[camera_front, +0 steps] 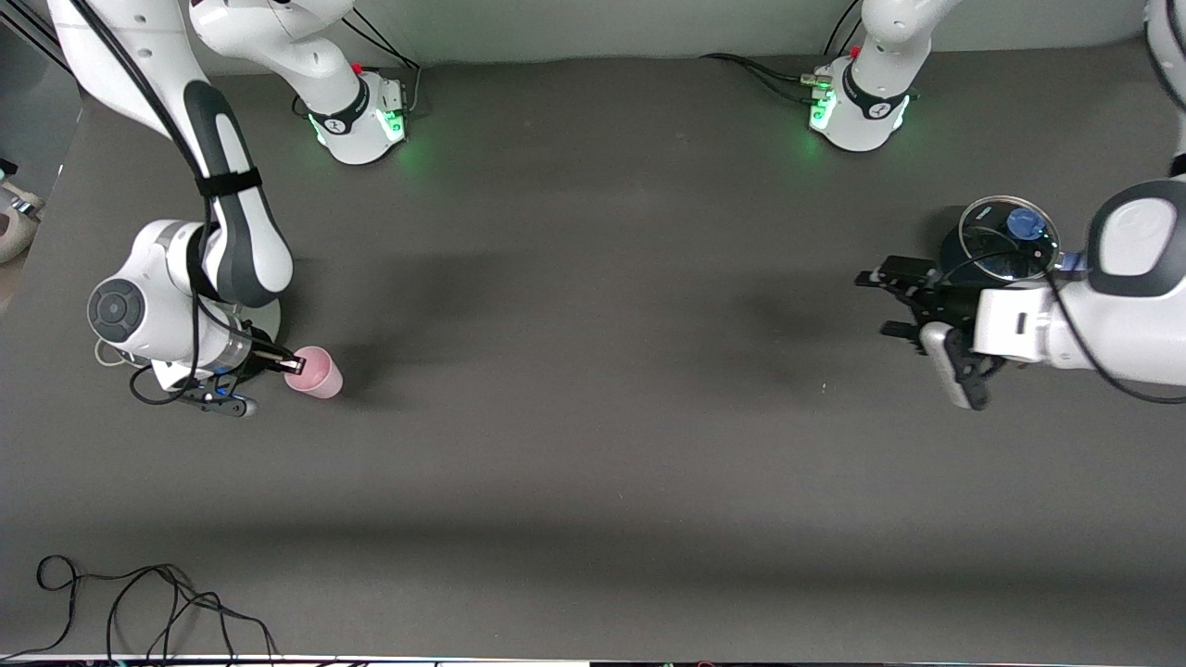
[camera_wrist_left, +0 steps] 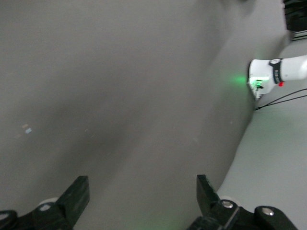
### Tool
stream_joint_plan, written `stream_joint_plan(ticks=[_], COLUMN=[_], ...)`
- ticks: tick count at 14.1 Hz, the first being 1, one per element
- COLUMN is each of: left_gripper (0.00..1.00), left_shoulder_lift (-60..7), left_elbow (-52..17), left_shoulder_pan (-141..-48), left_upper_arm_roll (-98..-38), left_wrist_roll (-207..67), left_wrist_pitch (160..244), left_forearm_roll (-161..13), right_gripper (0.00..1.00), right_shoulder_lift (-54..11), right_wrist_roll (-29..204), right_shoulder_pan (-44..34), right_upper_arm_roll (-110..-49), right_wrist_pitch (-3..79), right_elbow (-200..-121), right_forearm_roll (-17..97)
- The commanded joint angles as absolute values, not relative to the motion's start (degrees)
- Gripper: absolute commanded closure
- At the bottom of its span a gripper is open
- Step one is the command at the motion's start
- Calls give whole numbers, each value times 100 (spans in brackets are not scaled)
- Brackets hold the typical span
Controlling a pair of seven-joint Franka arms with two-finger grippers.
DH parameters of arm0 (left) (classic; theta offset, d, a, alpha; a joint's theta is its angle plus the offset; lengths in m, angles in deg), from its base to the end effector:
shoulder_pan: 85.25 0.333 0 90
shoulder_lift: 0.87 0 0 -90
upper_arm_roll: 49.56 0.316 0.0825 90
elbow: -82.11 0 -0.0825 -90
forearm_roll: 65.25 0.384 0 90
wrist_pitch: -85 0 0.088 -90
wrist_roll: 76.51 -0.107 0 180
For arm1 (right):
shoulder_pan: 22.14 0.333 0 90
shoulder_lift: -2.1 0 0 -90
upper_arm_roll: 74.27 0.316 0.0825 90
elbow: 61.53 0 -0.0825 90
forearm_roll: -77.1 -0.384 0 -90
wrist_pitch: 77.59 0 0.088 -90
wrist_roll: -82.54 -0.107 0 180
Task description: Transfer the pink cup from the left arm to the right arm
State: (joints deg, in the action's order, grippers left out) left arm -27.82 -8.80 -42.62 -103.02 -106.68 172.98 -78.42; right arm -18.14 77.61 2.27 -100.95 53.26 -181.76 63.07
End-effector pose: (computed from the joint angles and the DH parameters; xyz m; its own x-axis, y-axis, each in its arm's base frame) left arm 0.6058 -0.0635 0.4468 0.7710 -0.6368 0.0106 -0.4957 -0.5896 0.6377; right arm 0.5670 -0.0144 0.2574 0.9534 -0.2770 -0.1193 -0.2787 -0.9604 0.0022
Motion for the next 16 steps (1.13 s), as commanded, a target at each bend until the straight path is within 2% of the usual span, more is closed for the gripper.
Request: stream_joint_plan(ticks=[1, 7, 8, 9, 10, 11, 13, 14, 16], left_gripper=[0, 0, 0, 0, 0, 0, 0, 0, 0], left_shoulder_lift=[-2602, -2127, -2100, -2057, -1926, -1742, -1328, -1179, -897], left_elbow=[-412, -279, -279, -297, -401, -542, -919, -1078, -1455], left_shoulder_pan=[-4297, -4209, -4192, -4079, -3869, -3640, -3419, -3427, -3418], left_upper_arm_roll=[-10291, -10247, -10255, -10247, -10255, -10273, -10282, -10273, -10264], left_wrist_roll=[-10218, -8648, -8436, -8259, -8197, -8196, -8179, -8144, -8091], left_wrist_pitch=[16878, 16217, 16113, 16025, 16111, 16312, 16725, 16901, 17270], left_forearm_roll=[-7065, -5613, -5515, -5488, -5479, -5496, -5558, -5567, -5584], right_gripper=[100, 100, 94, 83, 51, 24, 6, 1, 1], right_shoulder_lift=[-1969, -2066, -2049, -2022, -2005, -1961, -1803, -1750, -1601], right_wrist_roll=[8034, 7990, 8025, 8025, 8025, 8025, 8034, 8025, 7973], right_shoulder_pan=[221, 212, 221, 238, 256, 265, 291, 291, 283], right_upper_arm_roll=[-10108, -10108, -10108, -10108, -10108, -10108, -10099, -10099, -10143], right_wrist_pitch=[5451, 5487, 5495, 5487, 5487, 5487, 5399, 5286, 4813], right_elbow=[-18150, -18089, -18088, -18080, -18071, -18019, -17913, -17817, -17501], right_forearm_roll=[6041, 6023, 6023, 6023, 6031, 6031, 6040, 6040, 6040])
